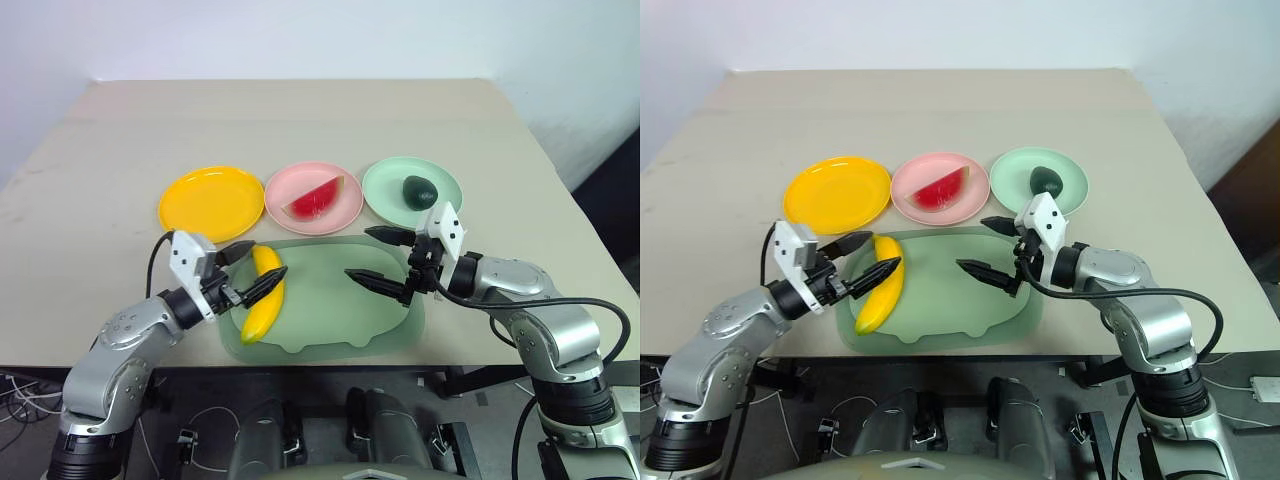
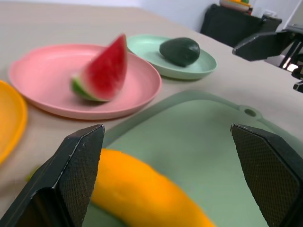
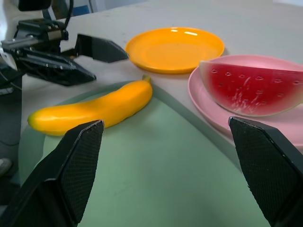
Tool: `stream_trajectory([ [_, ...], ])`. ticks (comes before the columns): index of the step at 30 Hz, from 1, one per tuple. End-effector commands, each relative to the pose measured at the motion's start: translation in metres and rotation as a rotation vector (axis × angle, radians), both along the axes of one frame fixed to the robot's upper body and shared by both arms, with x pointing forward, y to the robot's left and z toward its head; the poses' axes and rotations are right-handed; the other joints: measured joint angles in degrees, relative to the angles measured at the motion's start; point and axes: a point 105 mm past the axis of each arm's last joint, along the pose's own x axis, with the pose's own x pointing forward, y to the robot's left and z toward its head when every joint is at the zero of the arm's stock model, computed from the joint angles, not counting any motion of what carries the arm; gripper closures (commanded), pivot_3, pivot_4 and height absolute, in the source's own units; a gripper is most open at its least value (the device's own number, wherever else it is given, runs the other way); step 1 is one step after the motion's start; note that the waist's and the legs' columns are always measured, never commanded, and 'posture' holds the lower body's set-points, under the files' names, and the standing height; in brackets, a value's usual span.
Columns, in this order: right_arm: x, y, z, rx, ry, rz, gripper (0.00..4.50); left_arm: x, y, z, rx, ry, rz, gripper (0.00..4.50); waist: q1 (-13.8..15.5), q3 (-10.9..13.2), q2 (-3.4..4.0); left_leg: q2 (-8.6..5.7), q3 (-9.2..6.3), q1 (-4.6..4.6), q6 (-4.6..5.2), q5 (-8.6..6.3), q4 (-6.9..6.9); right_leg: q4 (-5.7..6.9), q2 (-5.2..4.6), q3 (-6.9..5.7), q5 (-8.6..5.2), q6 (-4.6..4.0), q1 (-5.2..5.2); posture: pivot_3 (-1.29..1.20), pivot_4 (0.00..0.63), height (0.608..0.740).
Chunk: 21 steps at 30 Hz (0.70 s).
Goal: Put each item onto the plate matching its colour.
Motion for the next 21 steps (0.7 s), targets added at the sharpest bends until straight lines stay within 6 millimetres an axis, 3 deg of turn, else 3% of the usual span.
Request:
stream_trajectory([
  [1,-0.001,-0.004,0.007,0.011,-0.043,-0.028,0.02,0.002,-0.011,0.002,0.023,0.049,0.014,0.0,0.44,0.0,0.0,0.0,0.0,0.0,0.0,0.0,0.0,0.0,0.0,0.0,0.0,0.0,0.0,0.0,0.15,0.696],
  [10,0.001,-0.009,0.005,-0.008,-0.037,-0.072,0.02,0.005,-0.004,-0.007,0.092,0.154,0.048,0.0,0.99,0.0,0.0,0.0,-0.01,0.0,0.01,0.0,0.03,0.0,0.0,0.0,0.0,0.01,0.02,0.0,0.15,0.696],
  [21,0.004,-0.017,-0.002,-0.018,-0.01,-0.123,0.02,0.009,0.001,-0.04,0.187,0.354,0.049,0.0,1.04,0.0,0.0,0.0,-0.03,0.01,0.0,0.0,0.03,-0.02,0.01,0.0,-0.01,0.01,0.03,0.0,0.15,0.696],
])
